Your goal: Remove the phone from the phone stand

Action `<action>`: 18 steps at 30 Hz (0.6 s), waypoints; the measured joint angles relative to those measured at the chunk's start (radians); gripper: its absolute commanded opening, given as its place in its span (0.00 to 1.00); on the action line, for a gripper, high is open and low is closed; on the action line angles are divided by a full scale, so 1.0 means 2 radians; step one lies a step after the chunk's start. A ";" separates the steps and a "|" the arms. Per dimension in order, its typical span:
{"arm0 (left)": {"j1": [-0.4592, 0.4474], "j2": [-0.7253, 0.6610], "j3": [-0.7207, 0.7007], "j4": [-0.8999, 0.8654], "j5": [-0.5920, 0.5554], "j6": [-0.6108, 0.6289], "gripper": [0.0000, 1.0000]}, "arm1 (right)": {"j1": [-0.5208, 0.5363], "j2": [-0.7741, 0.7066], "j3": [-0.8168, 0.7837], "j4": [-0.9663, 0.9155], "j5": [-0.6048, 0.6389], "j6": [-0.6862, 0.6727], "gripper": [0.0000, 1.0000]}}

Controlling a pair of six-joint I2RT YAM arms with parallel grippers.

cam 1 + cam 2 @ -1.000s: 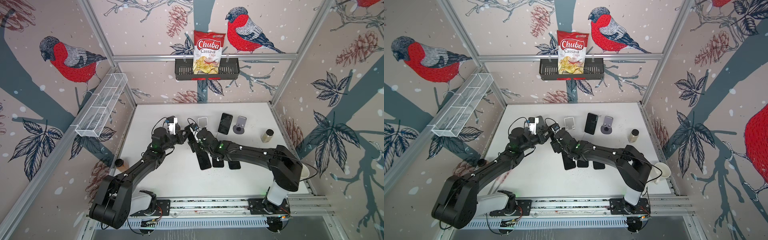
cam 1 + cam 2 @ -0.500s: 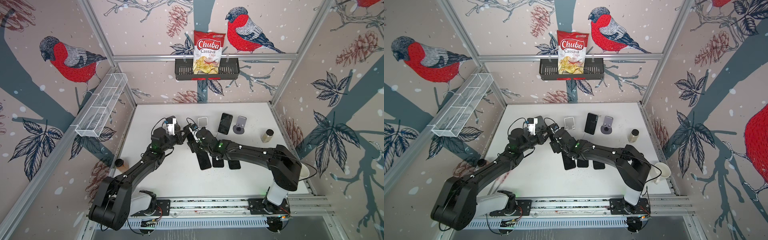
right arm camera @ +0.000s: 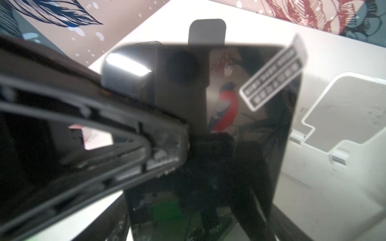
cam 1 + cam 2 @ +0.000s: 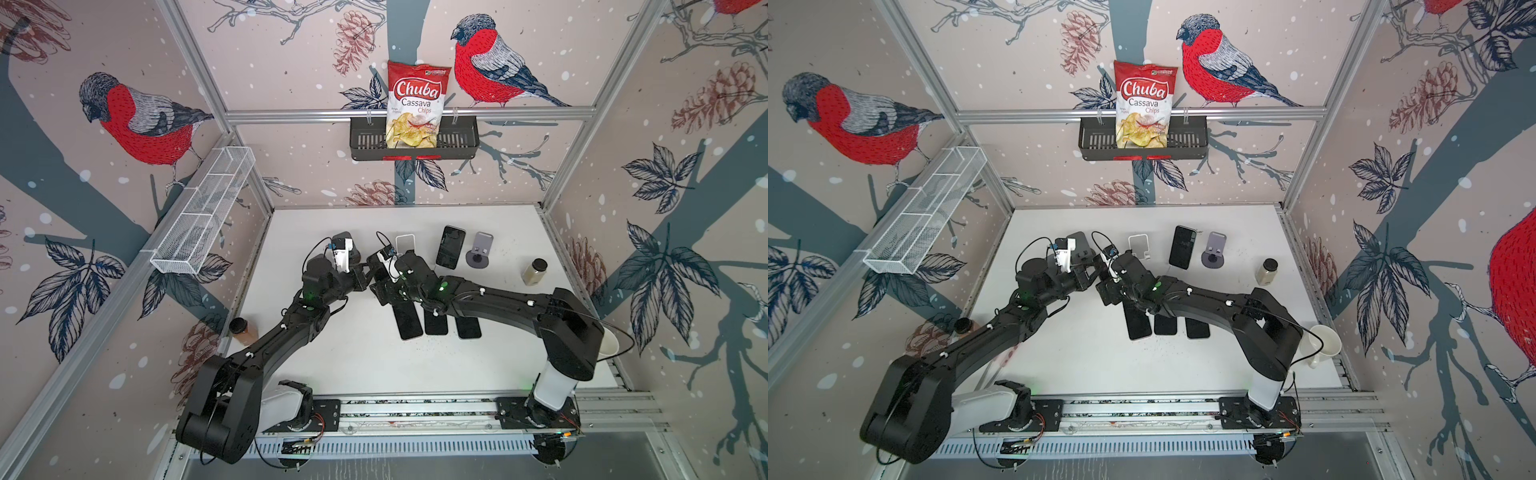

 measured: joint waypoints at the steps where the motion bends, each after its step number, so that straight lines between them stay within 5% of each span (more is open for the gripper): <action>1: 0.000 0.000 -0.001 0.000 0.001 0.003 0.00 | -0.001 -0.001 0.000 0.001 -0.005 0.000 0.88; 18: 0.013 0.018 -0.021 0.026 0.026 0.010 0.00 | -0.013 -0.006 -0.014 0.006 -0.043 0.001 0.87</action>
